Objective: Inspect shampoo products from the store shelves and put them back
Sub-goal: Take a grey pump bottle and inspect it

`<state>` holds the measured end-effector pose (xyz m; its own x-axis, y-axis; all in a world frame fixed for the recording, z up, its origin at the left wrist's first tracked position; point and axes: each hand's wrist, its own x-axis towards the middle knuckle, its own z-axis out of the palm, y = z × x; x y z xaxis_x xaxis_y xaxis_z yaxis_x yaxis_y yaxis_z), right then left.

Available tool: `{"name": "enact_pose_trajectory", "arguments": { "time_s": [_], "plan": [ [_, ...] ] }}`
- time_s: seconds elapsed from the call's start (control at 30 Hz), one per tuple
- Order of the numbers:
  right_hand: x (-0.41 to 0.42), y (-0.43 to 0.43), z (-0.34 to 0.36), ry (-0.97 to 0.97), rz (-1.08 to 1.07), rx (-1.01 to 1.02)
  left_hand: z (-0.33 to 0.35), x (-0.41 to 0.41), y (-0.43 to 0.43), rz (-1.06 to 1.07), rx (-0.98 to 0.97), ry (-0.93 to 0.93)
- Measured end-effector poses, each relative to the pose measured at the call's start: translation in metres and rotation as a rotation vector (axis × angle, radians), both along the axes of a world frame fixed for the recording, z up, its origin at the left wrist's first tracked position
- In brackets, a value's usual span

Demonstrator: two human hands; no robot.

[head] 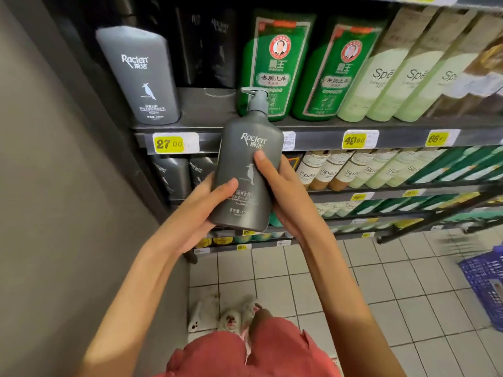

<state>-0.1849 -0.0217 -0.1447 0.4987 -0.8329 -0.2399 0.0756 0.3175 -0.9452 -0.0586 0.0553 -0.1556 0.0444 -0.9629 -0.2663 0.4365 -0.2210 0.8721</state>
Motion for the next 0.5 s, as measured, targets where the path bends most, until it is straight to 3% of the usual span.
{"name": "enact_pose_trajectory", "arguments": {
  "time_s": [0.17, 0.33, 0.5],
  "plan": [
    [-0.018, -0.011, 0.003, 0.018, 0.209, -0.09, 0.004, 0.004, -0.012, 0.013, -0.096, -0.206],
    [-0.027, -0.009, -0.001, 0.098, 0.144, -0.42, -0.001, 0.01, -0.022, 0.014, -0.182, -0.497],
    [-0.033, 0.002, -0.009, 0.128, 0.072, -0.572, -0.012, 0.004, -0.027, 0.061, -0.225, -0.655]
  ]
}}
